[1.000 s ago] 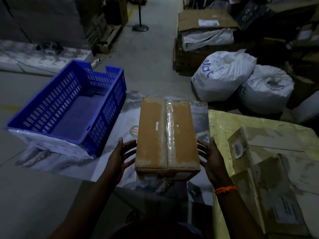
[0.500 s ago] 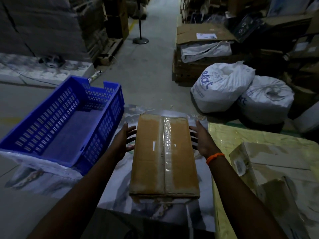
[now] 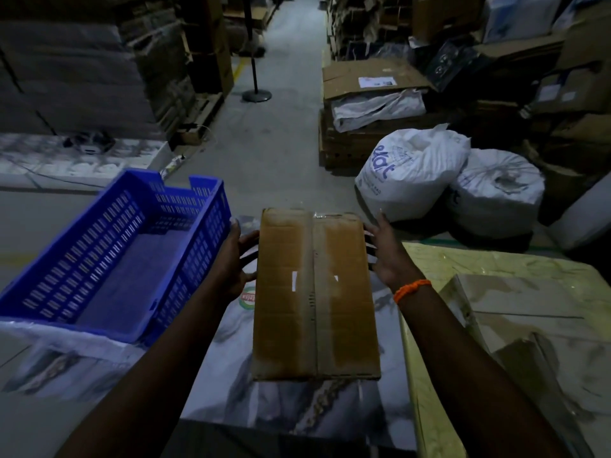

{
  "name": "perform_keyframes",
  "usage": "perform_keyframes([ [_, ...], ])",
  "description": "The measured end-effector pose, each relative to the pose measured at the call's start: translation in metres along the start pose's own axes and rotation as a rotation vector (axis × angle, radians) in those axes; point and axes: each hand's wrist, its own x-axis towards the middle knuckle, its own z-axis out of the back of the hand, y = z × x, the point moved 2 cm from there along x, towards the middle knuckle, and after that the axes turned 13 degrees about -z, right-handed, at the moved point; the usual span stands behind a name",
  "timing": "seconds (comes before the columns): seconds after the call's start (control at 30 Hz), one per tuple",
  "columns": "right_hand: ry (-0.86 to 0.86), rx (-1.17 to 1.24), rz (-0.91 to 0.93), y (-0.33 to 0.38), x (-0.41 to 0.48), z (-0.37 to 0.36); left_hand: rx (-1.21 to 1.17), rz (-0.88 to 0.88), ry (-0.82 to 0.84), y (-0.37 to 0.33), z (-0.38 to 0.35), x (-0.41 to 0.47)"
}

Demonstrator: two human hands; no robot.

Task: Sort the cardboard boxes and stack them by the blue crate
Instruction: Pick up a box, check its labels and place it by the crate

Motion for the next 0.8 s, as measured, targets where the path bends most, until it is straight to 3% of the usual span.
perform_keyframes([
  [0.23,-0.025,0.103,0.194,0.015,-0.063,0.003,-0.027,-0.157,-0.003,-0.024,-0.015,-0.022],
  [0.47,-0.06,0.162,0.256,-0.052,-0.134,0.024,-0.031,-0.207,-0.042,-0.003,-0.01,-0.086],
  [0.57,-0.14,0.121,0.263,-0.082,-0.154,0.034,-0.051,-0.172,-0.091,0.011,-0.006,-0.113],
  [0.8,-0.191,-0.044,0.351,-0.116,-0.182,0.046,0.011,-0.107,-0.028,0.031,0.005,-0.141],
])
